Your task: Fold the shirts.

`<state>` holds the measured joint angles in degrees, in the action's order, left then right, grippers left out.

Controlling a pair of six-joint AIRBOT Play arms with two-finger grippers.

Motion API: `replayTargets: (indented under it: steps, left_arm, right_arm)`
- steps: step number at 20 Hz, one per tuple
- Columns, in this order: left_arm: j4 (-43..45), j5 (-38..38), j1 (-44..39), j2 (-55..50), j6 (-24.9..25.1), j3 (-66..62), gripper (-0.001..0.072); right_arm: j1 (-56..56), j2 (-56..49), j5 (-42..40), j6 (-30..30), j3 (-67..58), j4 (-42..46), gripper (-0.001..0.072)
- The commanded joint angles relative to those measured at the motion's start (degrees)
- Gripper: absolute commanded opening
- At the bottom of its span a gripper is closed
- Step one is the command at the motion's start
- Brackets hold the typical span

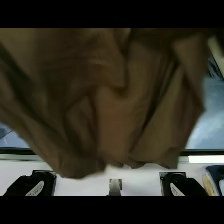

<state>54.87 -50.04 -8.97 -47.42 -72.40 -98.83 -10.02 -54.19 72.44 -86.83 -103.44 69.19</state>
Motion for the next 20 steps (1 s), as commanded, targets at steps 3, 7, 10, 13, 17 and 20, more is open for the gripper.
replayTargets:
  steps: [3, 7, 10, 13, 17, 20]
  left_arm:
    - [8.37, 2.25, 0.72, -7.04, -7.69, 20.63, 0.0037]
    - [8.09, 8.52, 4.33, -16.57, -19.87, 27.41, 0.0037]
    - [4.48, 7.37, 4.87, -23.50, -25.88, 27.39, 0.0038]
    - [1.18, 7.34, 4.31, -27.21, -25.86, 27.36, 0.0100]
    - [2.45, -2.21, 7.85, -27.32, -18.99, 26.18, 0.0529]
    - [10.75, -18.64, 12.44, -28.13, -18.25, 27.12, 0.0432]
  right_arm:
    - [0.04, -18.60, 2.38, -0.24, 11.39, 0.81, 0.0026]
    - [0.04, -33.90, -9.38, -7.74, 13.27, -3.48, 0.0026]
    - [0.04, -40.46, -9.90, -10.64, 13.27, -12.79, 0.0027]
    - [0.66, -41.09, -9.64, -10.05, 12.87, -12.41, 0.0134]
    - [9.03, -35.65, 2.84, -3.32, 9.09, -3.98, 0.0600]
    - [21.57, -32.46, 15.08, -5.20, 10.58, -1.55, 0.0514]
